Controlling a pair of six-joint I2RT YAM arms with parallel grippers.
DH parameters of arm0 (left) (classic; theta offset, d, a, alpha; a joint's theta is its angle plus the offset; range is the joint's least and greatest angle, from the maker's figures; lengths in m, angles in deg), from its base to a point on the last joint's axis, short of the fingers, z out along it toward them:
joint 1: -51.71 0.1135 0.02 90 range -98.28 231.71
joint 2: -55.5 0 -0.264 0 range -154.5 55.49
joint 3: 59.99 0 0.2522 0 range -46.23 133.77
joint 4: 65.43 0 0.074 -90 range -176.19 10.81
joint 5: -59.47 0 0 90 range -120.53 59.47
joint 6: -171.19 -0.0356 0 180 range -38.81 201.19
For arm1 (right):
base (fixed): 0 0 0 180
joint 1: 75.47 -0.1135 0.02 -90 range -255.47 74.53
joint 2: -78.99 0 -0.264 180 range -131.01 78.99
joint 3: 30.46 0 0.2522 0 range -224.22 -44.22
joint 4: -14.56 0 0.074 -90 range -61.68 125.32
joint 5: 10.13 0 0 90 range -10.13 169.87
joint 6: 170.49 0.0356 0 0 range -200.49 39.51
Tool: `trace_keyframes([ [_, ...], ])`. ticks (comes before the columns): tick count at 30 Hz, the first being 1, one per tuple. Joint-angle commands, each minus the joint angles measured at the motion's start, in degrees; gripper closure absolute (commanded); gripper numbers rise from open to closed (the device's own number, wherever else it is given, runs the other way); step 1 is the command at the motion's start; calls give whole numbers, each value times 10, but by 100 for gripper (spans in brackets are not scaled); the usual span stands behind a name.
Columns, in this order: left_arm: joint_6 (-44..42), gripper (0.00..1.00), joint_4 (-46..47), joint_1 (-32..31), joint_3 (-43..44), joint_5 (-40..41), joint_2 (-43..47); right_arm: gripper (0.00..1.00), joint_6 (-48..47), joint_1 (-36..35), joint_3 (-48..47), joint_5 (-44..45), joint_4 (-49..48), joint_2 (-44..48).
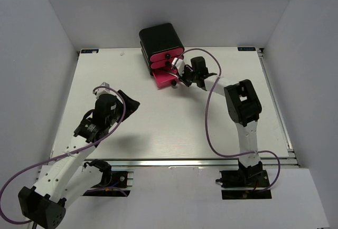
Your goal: Sort the tools into containers
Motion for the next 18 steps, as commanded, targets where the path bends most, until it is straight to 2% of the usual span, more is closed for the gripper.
trace_keyframes([
  [1,3,22,6,2,-9,6,3,99,57,-1,-66,23,-74,-24],
  [6,3,22,-1,2,-8,5,-2,92,109,-1,-122,19,-89,-72],
  [9,6,21,-6,2,-11,6,1,92,163,-2,-140,48,-123,-98],
  [18,13,21,-10,2,-24,14,2,93,188,-9,-99,93,-258,-112],
])
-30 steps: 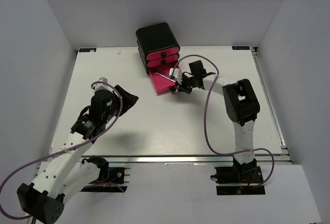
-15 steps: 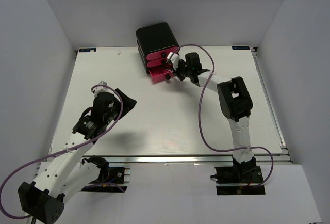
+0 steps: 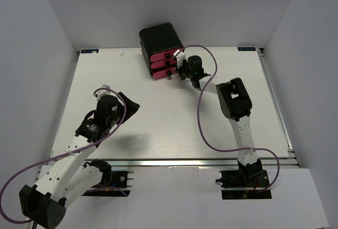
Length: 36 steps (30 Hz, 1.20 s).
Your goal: Sort the tools into containers
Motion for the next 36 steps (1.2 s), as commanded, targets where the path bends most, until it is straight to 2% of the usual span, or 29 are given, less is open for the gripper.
trace_keyframes([
  [1,3,21,-3,2,-7,10,3,93,18,-4,1,26,-113,-1],
  [6,-1,21,7,2,-3,6,-18,93,16,-10,16,35,-179,-7],
  [17,-4,21,3,2,-1,9,-22,92,27,-15,-47,46,-169,-45],
  [22,-4,21,1,2,1,13,-15,94,35,-15,-2,67,-174,-4],
  [25,-5,21,2,2,-3,16,-10,93,30,-12,68,86,-174,58],
  [27,-6,21,9,2,-6,17,-1,83,21,-5,130,84,-153,117],
  [28,-7,20,11,2,-8,16,2,60,17,-2,147,77,-136,140],
  [30,-16,17,23,2,-12,14,8,34,25,6,184,40,-48,209],
  [31,-21,16,27,2,-12,10,9,11,30,12,190,20,-7,234],
  [32,-34,15,33,2,-12,6,10,11,37,16,192,-22,80,278],
  [33,-41,9,45,2,-12,4,11,11,45,18,196,-37,120,299],
  [36,-70,5,71,2,-8,-8,4,11,91,17,206,-71,251,383],
])
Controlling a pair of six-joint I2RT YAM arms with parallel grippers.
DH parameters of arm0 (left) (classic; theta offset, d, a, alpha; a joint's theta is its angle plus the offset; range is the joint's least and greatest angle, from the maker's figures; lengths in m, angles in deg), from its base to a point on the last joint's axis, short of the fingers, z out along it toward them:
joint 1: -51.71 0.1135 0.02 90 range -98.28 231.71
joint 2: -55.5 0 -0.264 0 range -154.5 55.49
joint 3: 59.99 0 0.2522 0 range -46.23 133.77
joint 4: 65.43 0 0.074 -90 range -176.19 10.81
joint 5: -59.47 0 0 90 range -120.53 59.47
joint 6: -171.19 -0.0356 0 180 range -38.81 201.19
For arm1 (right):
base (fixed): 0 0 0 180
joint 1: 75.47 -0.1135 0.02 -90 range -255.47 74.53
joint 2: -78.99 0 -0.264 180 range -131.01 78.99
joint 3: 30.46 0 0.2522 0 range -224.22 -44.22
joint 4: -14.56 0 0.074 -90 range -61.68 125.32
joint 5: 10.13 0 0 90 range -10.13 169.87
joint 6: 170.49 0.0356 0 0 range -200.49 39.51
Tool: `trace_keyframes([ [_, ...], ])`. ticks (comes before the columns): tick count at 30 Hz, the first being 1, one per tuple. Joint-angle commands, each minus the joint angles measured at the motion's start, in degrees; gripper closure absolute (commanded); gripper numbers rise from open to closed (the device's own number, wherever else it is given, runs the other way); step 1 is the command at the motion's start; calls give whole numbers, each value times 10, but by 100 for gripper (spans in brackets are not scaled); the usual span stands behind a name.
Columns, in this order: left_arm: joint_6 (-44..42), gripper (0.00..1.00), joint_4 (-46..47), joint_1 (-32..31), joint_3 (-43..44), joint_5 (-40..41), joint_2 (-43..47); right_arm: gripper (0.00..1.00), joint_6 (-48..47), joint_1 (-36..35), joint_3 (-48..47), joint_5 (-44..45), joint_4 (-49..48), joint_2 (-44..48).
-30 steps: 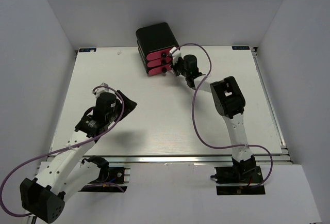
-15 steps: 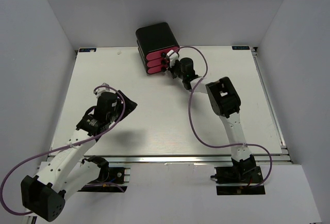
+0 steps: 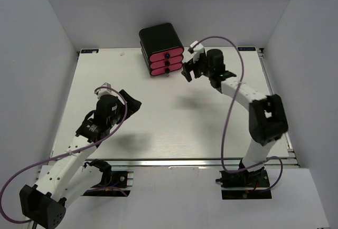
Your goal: Sort the tools into containers
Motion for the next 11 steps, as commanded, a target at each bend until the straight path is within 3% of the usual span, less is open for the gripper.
trace_keyframes([
  [1,-43,3,46,2,2,-15,1,11,63,-1,13,-65,173,93],
  [7,-90,2,84,2,16,-54,-22,11,134,-1,29,-56,294,219],
  [11,-108,2,116,1,9,-78,-16,10,124,0,89,-10,265,295],
])
